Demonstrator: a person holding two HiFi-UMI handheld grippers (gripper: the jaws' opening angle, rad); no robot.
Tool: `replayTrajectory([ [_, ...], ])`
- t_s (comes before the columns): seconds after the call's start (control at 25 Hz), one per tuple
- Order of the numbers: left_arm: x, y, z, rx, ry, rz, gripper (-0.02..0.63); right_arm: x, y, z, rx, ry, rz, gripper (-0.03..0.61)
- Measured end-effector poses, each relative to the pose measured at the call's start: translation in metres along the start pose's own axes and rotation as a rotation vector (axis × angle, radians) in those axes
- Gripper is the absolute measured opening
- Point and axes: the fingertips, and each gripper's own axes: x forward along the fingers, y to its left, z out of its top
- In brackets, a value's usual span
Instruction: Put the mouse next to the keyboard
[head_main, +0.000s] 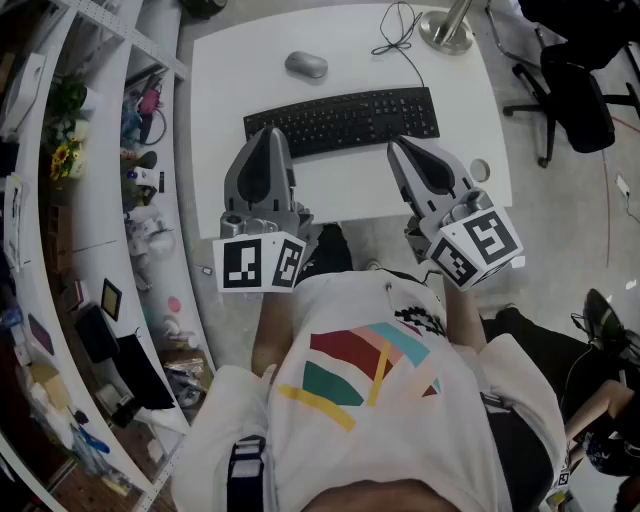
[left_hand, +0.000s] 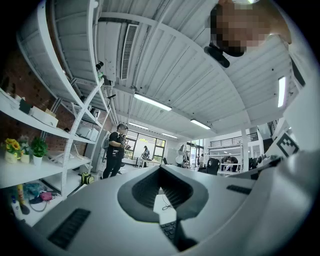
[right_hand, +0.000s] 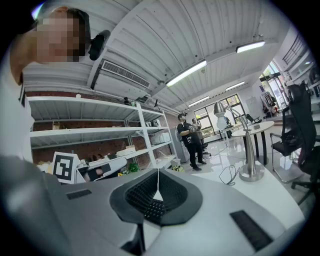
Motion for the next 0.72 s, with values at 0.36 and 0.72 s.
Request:
replayTrajectory([
  [0.36, 0.096, 0.077, -0.016, -0.025, 0.054, -0.014, 0.043, 0.113, -0.041, 0.0, 0.021, 0.103, -0.032, 0.012],
  [0.72, 0.127, 0.099, -0.041, -0.032, 0.132, 0.091, 0.043, 0.166, -0.094, -0.025, 0.03, 0.223, -0.004, 0.014],
])
